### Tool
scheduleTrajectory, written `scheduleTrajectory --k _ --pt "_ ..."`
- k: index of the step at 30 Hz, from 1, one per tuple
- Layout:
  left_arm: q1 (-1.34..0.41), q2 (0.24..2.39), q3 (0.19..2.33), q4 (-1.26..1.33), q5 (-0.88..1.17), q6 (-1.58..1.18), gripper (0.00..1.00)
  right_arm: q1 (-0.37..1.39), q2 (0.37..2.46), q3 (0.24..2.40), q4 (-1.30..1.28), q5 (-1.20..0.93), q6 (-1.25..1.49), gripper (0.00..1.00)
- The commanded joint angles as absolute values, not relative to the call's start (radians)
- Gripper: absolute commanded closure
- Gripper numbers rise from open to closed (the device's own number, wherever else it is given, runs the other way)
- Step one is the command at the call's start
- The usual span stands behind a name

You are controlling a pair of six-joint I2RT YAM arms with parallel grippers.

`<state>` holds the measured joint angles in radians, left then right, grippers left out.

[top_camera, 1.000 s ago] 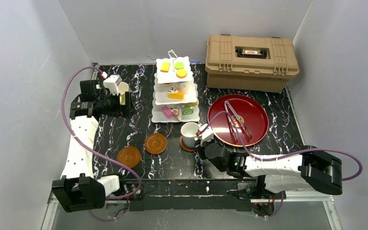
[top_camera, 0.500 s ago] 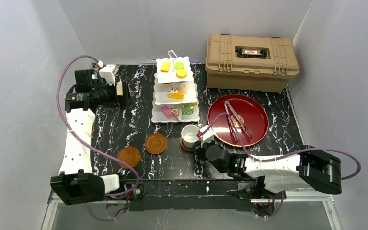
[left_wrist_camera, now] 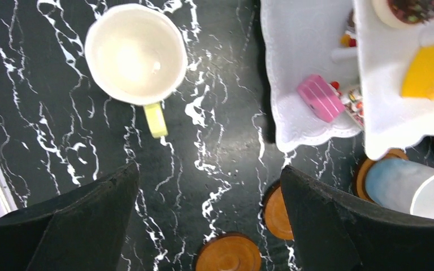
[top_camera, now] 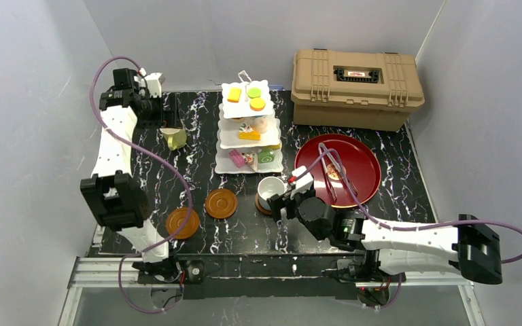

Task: Serve the afternoon tea
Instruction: Place the cup on the coaster, then pick up the cup at the center of the board.

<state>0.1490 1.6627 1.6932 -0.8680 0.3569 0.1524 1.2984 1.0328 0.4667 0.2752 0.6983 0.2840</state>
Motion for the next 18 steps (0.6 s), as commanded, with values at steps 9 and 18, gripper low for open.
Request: scheduleTrajectory --k 9,18 --pt "0.225 1.890 1.898 -0.929 0.224 0.211 0.18 1.304 1.075 0.773 0.132 0.706 0.252 0.05" --pt "0.225 2.014 1.954 -0.913 0.211 0.207 0.26 1.304 1.098 0.808 0.164 0.693 0.253 0.11"
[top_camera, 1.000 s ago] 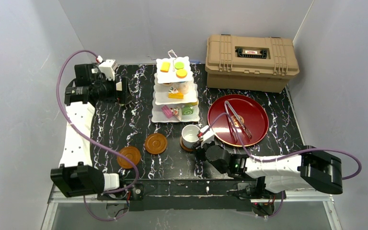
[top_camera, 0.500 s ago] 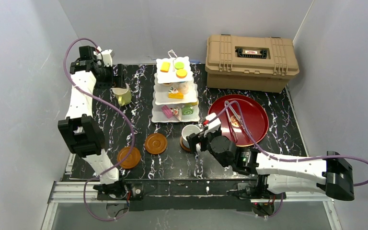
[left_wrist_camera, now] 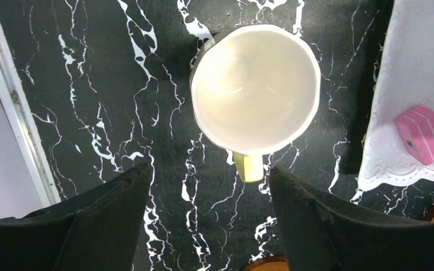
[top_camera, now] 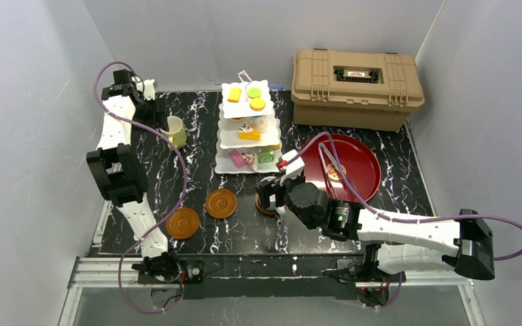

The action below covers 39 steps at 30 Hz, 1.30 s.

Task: Serve the afternoon tea
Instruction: Pick up the cup at the center of the board.

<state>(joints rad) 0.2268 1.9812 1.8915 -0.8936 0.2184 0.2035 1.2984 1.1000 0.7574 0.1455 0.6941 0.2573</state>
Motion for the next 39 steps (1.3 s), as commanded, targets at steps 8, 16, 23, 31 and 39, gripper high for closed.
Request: scheduleTrajectory --k 8,16,23,31,39 --pt "0.224 2.118 2.036 -0.923 0.239 0.185 0.44 1.304 1.111 0.808 0.176 0.691 0.284 0.13" --pt "0.224 2.141 2.039 -0.922 0.264 0.174 0.85 1.304 1.187 0.833 0.178 0.691 0.288 0.14" --pt "0.224 1.993 1.882 -0.898 0.324 0.058 1.00 1.304 1.324 0.923 0.190 0.696 0.239 0.09" --pt "0.204 1.587 1.405 -0.765 0.338 -0.159 1.00 1.302 1.462 0.977 0.256 0.630 0.223 0.08" --pt "0.184 1.341 1.118 -0.682 0.241 -0.260 1.00 1.302 1.506 0.968 0.316 0.575 0.218 0.08"
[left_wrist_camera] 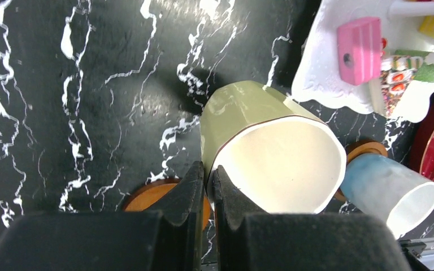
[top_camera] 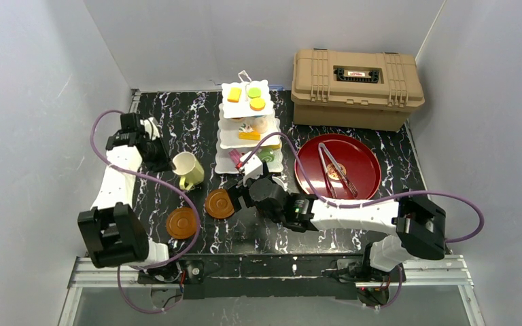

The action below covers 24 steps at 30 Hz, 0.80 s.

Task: Serve the afternoon tea
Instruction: Pick up the cup at the center of the board, then place the cup at the center of the board.

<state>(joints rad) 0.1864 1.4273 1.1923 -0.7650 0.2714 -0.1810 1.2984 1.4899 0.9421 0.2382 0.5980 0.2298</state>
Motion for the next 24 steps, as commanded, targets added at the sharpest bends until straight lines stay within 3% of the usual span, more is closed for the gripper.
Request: scheduleTrajectory --k 1,13,17,24 --pt "0.184 1.328 1.097 -0.670 0.225 -0.258 1.00 1.302 1.506 0.967 0.317 0.574 0.220 0.07" --pt "0.124 1.258 0.998 -0.610 0.103 -0.290 1.00 1.302 1.453 0.904 0.336 0.599 0.251 0.06" --pt "0.095 1.235 1.007 -0.624 0.101 -0.293 0.59 1.302 1.444 0.895 0.334 0.610 0.255 0.04" --pt "0.096 1.287 1.130 -0.689 0.140 -0.155 0.29 1.302 1.444 0.891 0.335 0.617 0.259 0.02"
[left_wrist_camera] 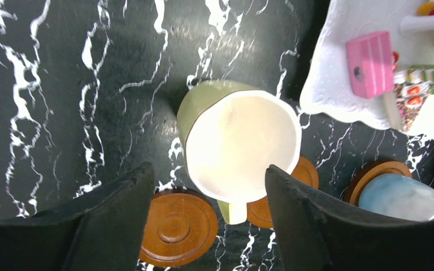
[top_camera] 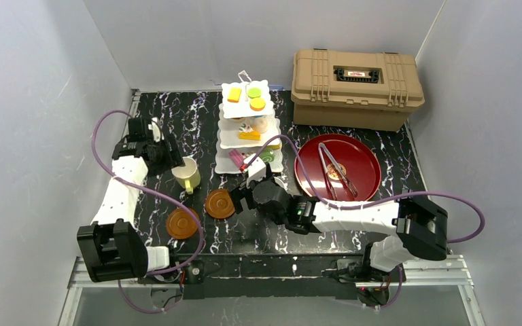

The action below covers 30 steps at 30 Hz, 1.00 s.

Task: Serve the afternoon tea
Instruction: Place the cup at the center of the board, then pick up the cup at the center of the board.

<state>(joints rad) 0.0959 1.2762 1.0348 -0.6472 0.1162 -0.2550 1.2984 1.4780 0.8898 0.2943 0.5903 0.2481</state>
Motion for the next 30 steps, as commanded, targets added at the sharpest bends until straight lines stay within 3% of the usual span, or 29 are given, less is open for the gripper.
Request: scheduleTrajectory --k 1,10,16,22,30 --pt "0.096 1.297 1.157 -0.696 0.144 -0.110 0.27 1.303 1.443 0.889 0.335 0.618 0.261 0.02" --pt "0.092 1.540 1.465 -0.989 0.394 0.614 0.25 1.302 1.436 0.888 0.334 0.623 0.270 0.02" --pt "0.088 1.616 1.487 -1.058 0.428 0.821 0.26 1.302 1.427 0.885 0.328 0.636 0.277 0.02" --pt "0.086 1.675 1.467 -1.079 0.422 0.888 0.37 1.302 1.427 0.890 0.324 0.639 0.281 0.02" --pt "0.070 1.730 1.428 -1.014 0.395 0.836 0.61 1.302 1.438 0.893 0.324 0.641 0.284 0.02"
